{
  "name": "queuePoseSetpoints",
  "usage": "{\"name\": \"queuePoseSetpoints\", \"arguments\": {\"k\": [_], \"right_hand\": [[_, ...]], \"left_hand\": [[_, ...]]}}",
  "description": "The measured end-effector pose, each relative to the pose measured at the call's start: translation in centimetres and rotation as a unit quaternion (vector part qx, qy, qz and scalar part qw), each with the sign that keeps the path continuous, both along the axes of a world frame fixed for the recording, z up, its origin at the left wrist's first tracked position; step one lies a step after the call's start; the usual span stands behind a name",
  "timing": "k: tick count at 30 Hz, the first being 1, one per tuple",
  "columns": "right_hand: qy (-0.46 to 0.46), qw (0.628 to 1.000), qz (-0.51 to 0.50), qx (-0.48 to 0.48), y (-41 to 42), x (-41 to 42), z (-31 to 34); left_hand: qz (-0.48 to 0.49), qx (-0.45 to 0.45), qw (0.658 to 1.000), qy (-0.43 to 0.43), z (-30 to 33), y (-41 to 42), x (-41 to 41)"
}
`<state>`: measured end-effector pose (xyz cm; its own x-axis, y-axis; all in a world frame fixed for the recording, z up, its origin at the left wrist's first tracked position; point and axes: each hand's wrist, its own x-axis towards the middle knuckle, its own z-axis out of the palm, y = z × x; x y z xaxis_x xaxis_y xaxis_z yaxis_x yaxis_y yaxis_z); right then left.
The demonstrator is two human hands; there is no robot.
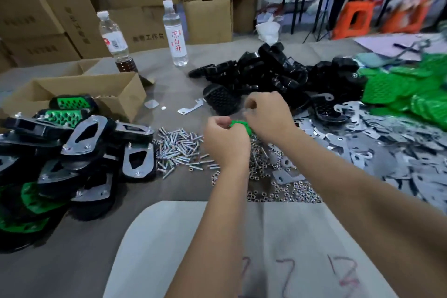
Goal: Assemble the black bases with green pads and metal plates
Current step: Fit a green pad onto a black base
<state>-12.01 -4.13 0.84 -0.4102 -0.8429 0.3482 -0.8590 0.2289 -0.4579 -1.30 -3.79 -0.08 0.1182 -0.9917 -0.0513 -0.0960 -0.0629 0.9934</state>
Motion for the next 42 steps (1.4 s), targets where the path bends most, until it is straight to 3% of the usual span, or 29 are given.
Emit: {"name": "queuePoseSetpoints", "arguments": {"k": [3,5,9,15,18,20,24,27,29,31,33,35,38,42], "right_hand": [[0.001,0.99,0.089,0.107,-3.6,1.0,0.5],[-0.034,0.987,0.078,0.139,-5.3,1.6,0.1],[-0.165,0.984,0.039,0.059,-5.7,1.9,-0.5],[-0.244,0.969,-0.024,0.035,-4.2,0.0,0.2],[-0.323,0.946,-0.009,-0.028,-2.2,-1.0,0.4],[-0.376,0.924,0.027,-0.07,0.1,-2.5,0.8],[-0.414,0.901,0.078,-0.099,6.8,-7.5,1.2],[-0.356,0.927,0.005,-0.115,10.7,-11.7,1.1],[-0.218,0.958,-0.134,-0.128,11.9,-14.5,0.9],[0.019,0.97,-0.24,-0.04,12.7,-17.1,0.5],[0.14,0.948,-0.262,0.11,13.1,-18.9,0.1],[0.172,0.941,-0.228,0.183,13.3,-20.2,0.1],[0.198,0.937,-0.19,0.219,12.7,-21.6,0.5],[0.227,0.93,-0.235,0.169,13.1,-21.2,1.6]], "left_hand": [[0.037,0.007,0.999,0.015,-0.1,-2.1,0.5],[0.045,0.011,0.999,0.005,-0.1,-3.6,1.4],[0.023,0.045,0.999,0.013,0.1,-5.9,2.1],[0.0,0.096,0.994,0.044,0.4,-6.2,0.2],[-0.011,0.11,0.986,0.124,1.1,-5.8,-0.3],[-0.051,0.136,0.971,0.19,1.8,-5.2,-0.9],[-0.205,0.156,0.955,0.145,2.8,-2.4,-3.4],[-0.264,0.19,0.931,0.164,2.6,1.2,-6.5],[-0.293,0.221,0.911,0.186,2.2,3.7,-8.4],[-0.31,0.24,0.898,0.201,1.7,5.6,-9.9],[-0.305,0.241,0.899,0.2,1.4,6.8,-11.3],[-0.301,0.238,0.902,0.198,1.5,7.4,-12.2],[-0.304,0.229,0.902,0.205,1.8,7.7,-12.6],[-0.305,0.208,0.908,0.199,1.4,7.8,-12.0]]}}
